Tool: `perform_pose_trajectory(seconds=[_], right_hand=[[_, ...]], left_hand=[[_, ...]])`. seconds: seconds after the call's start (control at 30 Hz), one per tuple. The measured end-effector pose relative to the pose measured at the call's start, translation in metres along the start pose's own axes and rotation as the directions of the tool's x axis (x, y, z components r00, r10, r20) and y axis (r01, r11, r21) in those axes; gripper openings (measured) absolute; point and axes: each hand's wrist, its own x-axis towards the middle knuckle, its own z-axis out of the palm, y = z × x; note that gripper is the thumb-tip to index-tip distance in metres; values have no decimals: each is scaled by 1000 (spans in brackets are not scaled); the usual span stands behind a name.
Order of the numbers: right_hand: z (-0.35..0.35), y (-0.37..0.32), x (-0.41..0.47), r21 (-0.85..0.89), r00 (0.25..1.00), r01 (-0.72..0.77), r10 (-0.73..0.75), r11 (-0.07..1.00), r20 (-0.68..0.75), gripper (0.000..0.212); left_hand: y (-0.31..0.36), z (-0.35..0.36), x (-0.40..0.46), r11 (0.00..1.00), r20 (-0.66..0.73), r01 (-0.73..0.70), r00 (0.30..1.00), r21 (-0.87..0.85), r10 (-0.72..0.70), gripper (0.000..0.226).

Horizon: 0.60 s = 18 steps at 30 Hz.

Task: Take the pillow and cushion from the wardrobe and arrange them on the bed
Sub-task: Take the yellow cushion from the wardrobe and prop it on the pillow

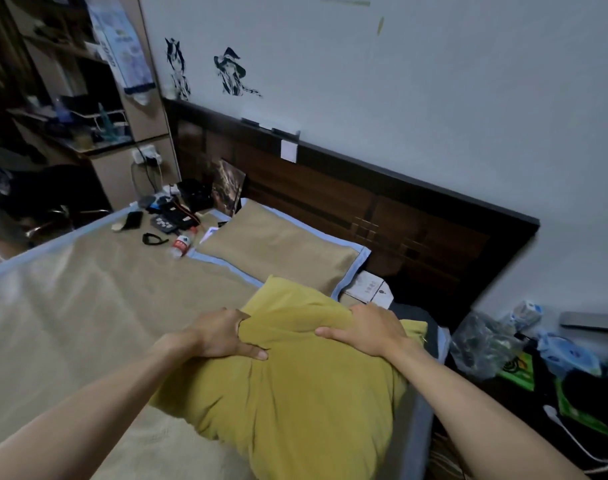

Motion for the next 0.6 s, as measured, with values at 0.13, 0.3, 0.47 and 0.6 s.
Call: perform_pose_trajectory(seconds=[0.13, 0.3, 0.47, 0.6], right_hand=[[-2, -12, 42, 0, 998, 27, -27, 1000, 56, 85], [1, -15, 97, 17, 989, 33, -35, 999, 142, 90], [-12, -6, 189, 196, 905, 12, -94, 981, 416, 84], [-16, -3, 314, 437, 895, -74, -134, 896, 426, 97]], left_hand=[[-22, -19, 17, 998, -42, 17, 999, 59, -15, 90], [-50, -28, 44, 997, -218, 15, 976, 77, 2, 95], [-64, -43, 75, 998, -385, 69, 920, -4, -65, 68], [-59, -76, 124, 992, -419, 125, 899, -25, -124, 55]])
